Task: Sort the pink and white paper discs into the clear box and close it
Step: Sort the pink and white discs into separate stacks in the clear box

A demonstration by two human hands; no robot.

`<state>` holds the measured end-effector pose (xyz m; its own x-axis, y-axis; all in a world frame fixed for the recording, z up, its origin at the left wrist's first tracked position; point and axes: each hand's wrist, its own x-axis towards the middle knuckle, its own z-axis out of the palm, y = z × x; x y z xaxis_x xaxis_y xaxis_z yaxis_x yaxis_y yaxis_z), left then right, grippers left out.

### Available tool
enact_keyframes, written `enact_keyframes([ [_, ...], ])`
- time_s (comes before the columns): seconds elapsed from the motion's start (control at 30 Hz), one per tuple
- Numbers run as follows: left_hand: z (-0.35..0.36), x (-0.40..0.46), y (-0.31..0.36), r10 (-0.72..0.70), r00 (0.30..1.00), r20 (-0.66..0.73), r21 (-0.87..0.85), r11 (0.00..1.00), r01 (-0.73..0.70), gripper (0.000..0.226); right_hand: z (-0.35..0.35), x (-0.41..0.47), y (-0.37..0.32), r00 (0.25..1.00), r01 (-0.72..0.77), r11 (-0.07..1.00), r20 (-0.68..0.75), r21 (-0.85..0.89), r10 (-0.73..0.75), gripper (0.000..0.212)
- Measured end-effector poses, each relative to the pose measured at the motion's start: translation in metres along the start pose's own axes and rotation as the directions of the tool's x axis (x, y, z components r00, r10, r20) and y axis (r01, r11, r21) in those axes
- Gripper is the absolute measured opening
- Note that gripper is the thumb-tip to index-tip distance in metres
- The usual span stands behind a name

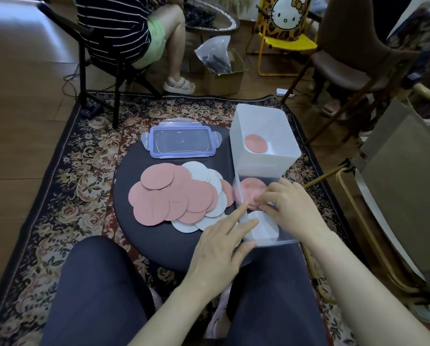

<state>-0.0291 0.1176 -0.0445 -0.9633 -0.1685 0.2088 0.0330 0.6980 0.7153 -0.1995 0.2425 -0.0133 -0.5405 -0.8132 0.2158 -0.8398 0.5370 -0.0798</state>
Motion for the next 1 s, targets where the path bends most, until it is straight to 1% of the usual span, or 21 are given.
enact_keyframes([
  [0.1,-0.003,-0.009,-0.004,0.030,0.999,-0.040,0.044,0.999,-0.029,0.046,-0.005,-0.009,-0.011,0.994,-0.077,0.996,-0.069,0.039,0.080,0.016],
  [0.17,-0.007,-0.017,-0.009,0.001,0.998,-0.070,0.046,0.999,0.002,0.045,-0.008,-0.017,-0.024,0.985,-0.137,0.982,-0.089,0.131,0.150,0.012],
  [0.23,-0.012,-0.025,-0.013,-0.036,0.993,-0.115,0.042,0.998,0.041,0.043,-0.010,-0.026,-0.040,0.974,-0.182,0.960,-0.092,0.212,0.205,0.014],
  [0.3,-0.018,-0.031,-0.016,-0.068,0.979,-0.190,0.038,0.996,0.077,0.042,-0.011,-0.035,-0.057,0.964,-0.211,0.945,-0.107,0.249,0.244,0.018],
  [0.37,-0.025,-0.035,-0.021,-0.118,0.953,-0.280,0.030,0.991,0.132,0.041,-0.011,-0.043,-0.074,0.949,-0.226,0.931,-0.151,0.287,0.277,0.024],
  [0.43,-0.033,-0.037,-0.029,-0.182,0.912,-0.369,0.037,0.977,0.210,0.043,-0.009,-0.049,-0.090,0.934,-0.215,0.926,-0.212,0.311,0.288,0.022],
  [0.5,-0.041,-0.037,-0.039,-0.257,0.857,-0.446,0.064,0.946,0.317,0.046,-0.004,-0.052,-0.105,0.934,-0.158,0.923,-0.251,0.351,0.255,0.021],
  [0.57,-0.050,-0.036,-0.051,-0.325,0.806,-0.495,0.115,0.895,0.431,0.052,0.002,-0.051,-0.121,0.944,-0.092,0.913,-0.257,0.396,0.207,0.025],
  [0.63,-0.057,-0.034,-0.064,-0.378,0.774,-0.508,0.174,0.835,0.522,0.063,0.008,-0.047,-0.135,0.956,-0.066,0.904,-0.233,0.423,0.178,0.029],
  [0.7,-0.063,-0.031,-0.076,-0.436,0.760,-0.482,0.213,0.783,0.584,0.073,0.014,-0.040,-0.145,0.966,-0.067,0.906,-0.201,0.418,0.164,0.032],
  [0.77,-0.067,-0.028,-0.084,-0.487,0.752,-0.444,0.231,0.749,0.621,0.082,0.018,-0.031,-0.153,0.972,-0.098,0.890,-0.151,0.445,0.183,0.034],
  [0.83,-0.069,-0.025,-0.087,-0.513,0.744,-0.428,0.221,0.738,0.637,0.085,0.023,-0.019,-0.158,0.969,-0.150,0.845,-0.094,0.513,0.228,0.035],
  [0.93,-0.070,-0.023,-0.088,-0.520,0.740,-0.426,0.183,0.751,0.634,0.084,0.031,0.002,-0.162,0.953,-0.244,0.755,0.009,0.609,0.301,0.034],
  [1.0,-0.071,-0.023,-0.089,-0.518,0.737,-0.435,0.160,0.761,0.629,0.083,0.037,0.016,-0.163,0.939,-0.292,0.718,0.045,0.632,0.342,0.035],
])
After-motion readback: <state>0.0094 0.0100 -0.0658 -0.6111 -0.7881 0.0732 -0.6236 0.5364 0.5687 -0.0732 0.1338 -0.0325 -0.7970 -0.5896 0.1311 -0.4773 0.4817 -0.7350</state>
